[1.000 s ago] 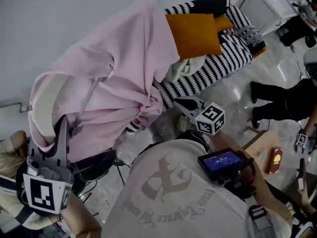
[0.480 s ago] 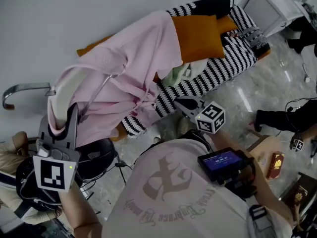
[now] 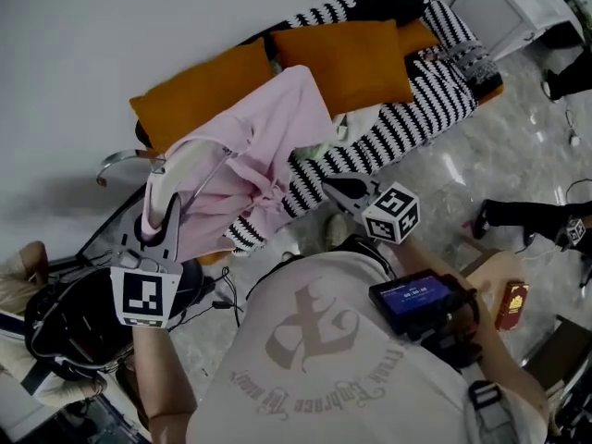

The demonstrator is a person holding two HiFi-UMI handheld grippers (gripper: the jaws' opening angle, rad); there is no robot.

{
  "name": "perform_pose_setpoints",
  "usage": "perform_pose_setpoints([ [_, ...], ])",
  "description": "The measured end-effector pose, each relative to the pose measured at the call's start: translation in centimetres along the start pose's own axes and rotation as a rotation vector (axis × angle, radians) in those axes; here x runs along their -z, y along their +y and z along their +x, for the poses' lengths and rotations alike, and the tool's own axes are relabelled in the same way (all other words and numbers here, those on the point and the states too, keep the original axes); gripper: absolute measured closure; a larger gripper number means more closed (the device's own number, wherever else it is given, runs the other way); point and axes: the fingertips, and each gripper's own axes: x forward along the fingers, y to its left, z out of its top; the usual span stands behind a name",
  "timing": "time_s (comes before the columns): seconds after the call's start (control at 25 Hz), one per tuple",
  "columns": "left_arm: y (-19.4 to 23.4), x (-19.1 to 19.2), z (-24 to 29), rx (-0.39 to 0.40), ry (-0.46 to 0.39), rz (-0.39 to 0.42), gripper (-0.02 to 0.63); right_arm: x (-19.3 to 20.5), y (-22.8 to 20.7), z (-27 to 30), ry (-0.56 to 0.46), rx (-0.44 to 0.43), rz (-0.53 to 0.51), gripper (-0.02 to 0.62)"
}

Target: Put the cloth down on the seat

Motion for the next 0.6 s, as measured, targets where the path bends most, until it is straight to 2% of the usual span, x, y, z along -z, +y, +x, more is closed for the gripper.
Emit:
perform_pose_setpoints([
  [0.28, -4.3, 1.3, 2.0, 0.006, 0.046, -0.007, 0.581, -0.2, -1.1, -1.6, -0.010, -0.046, -0.023, 0.580],
  [0.6, -7.6, 3.2, 4.5, 0.013, 0.095, -0.032, 0.581, 0.8, -1.8, -3.4, 0.033, -0.106, -0.035, 0.580],
])
